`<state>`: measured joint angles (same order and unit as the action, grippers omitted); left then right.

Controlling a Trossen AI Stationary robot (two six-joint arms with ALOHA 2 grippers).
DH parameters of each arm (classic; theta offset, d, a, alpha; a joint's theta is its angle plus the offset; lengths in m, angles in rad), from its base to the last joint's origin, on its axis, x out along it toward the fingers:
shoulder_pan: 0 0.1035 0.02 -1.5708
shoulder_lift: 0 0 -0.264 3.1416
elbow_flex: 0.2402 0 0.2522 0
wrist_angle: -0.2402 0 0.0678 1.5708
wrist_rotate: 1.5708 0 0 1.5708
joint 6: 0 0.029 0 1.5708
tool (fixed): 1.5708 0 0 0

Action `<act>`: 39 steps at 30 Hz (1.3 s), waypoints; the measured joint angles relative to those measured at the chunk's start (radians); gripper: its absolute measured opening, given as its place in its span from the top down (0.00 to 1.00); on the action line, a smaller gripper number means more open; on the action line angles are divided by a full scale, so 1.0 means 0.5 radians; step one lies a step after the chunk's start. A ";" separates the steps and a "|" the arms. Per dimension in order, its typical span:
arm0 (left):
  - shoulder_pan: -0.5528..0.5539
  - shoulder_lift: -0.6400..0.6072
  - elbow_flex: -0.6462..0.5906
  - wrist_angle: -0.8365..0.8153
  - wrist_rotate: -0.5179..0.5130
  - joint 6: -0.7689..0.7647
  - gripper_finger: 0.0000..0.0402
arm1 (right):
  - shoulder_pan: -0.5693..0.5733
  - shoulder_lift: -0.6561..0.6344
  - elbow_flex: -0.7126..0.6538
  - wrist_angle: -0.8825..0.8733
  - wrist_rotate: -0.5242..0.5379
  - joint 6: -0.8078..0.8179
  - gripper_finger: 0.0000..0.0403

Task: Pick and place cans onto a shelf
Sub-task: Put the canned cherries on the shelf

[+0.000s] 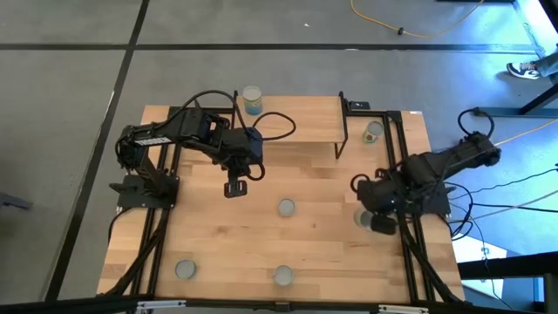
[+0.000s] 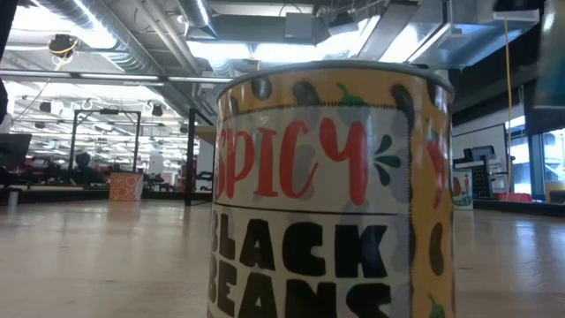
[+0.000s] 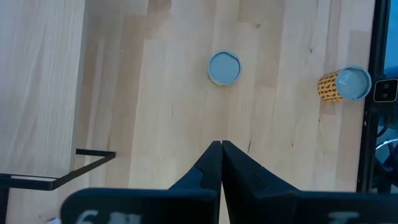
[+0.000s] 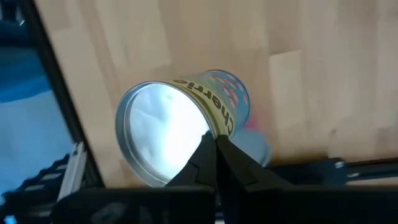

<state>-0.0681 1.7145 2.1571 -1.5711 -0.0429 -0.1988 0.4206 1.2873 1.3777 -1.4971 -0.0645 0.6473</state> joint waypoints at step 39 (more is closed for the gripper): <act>0.001 0.000 0.000 0.036 -0.105 -0.334 1.00 | -1.309 0.561 1.291 0.157 0.575 -1.671 1.00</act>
<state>-0.0677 1.7145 2.1571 -1.5530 -0.0956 -0.3656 -0.2341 1.5677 2.0230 -1.4184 0.2231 -0.1881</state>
